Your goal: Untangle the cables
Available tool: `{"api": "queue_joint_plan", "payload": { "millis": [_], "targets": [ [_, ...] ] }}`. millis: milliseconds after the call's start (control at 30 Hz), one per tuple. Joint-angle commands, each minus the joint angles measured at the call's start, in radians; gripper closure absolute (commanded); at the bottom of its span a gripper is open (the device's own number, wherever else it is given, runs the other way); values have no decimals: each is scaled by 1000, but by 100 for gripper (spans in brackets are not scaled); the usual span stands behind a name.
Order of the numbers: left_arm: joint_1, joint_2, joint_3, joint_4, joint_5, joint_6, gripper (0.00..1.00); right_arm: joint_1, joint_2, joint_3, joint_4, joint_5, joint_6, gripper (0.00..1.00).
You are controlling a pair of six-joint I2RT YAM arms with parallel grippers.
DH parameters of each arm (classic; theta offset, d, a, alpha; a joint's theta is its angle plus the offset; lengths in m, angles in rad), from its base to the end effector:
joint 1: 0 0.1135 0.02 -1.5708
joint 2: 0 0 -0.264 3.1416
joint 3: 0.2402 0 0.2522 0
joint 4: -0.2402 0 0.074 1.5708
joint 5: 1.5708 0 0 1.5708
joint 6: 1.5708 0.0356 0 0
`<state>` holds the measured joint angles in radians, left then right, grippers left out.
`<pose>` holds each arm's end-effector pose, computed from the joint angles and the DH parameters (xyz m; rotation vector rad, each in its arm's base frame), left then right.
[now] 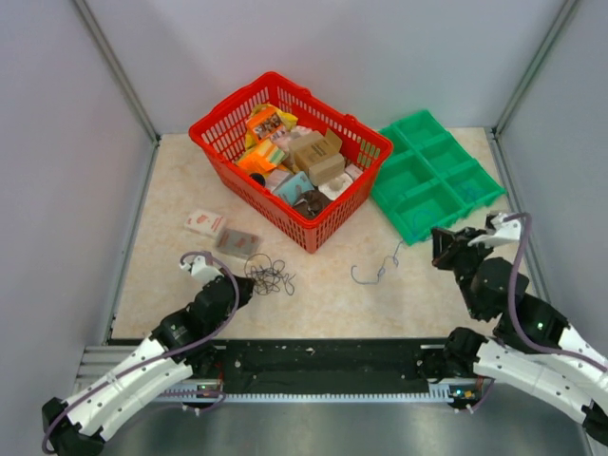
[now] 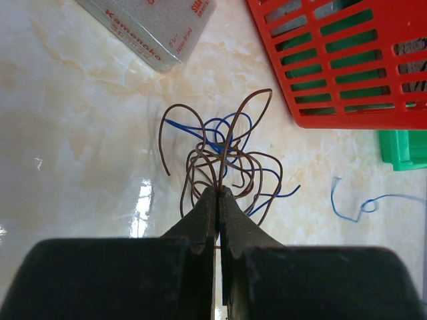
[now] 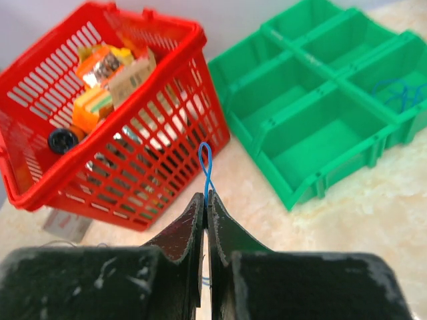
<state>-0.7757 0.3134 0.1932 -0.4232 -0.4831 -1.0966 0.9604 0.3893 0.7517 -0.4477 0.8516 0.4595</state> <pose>0.0898 -0.0649 0.1705 -0.6208 2.0170 -0.6444 0.0682 0.0507 0.3483 0.2357 1.6238 0.3855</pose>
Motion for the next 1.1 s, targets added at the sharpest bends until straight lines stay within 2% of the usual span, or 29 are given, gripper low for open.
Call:
{"api": "queue_joint_plan", "payload": {
  "millis": [0,233,400,667,733,900,967,1067],
  "targets": [
    [3,-14,-12,64,15,20,100,11,28,-61,9,-101,140,100],
    [3,13,0,83,21,32,100,11,207,-173,12,-241,339,100],
    [1,1,-6,77,31,27,100,9,331,-198,-81,-284,490,100],
    [3,-10,-9,86,37,23,100,-78,476,-256,-105,-417,556,95],
    [3,-10,-11,84,38,24,100,-97,488,-264,-105,-425,553,88],
    [3,-14,-18,84,43,17,100,-109,525,-253,-98,-402,499,56],
    [3,-14,-21,90,44,17,100,-114,545,-249,-77,-407,464,49],
    [3,-10,-21,96,46,17,100,-121,580,-245,-51,-427,436,31]
  ]
}}
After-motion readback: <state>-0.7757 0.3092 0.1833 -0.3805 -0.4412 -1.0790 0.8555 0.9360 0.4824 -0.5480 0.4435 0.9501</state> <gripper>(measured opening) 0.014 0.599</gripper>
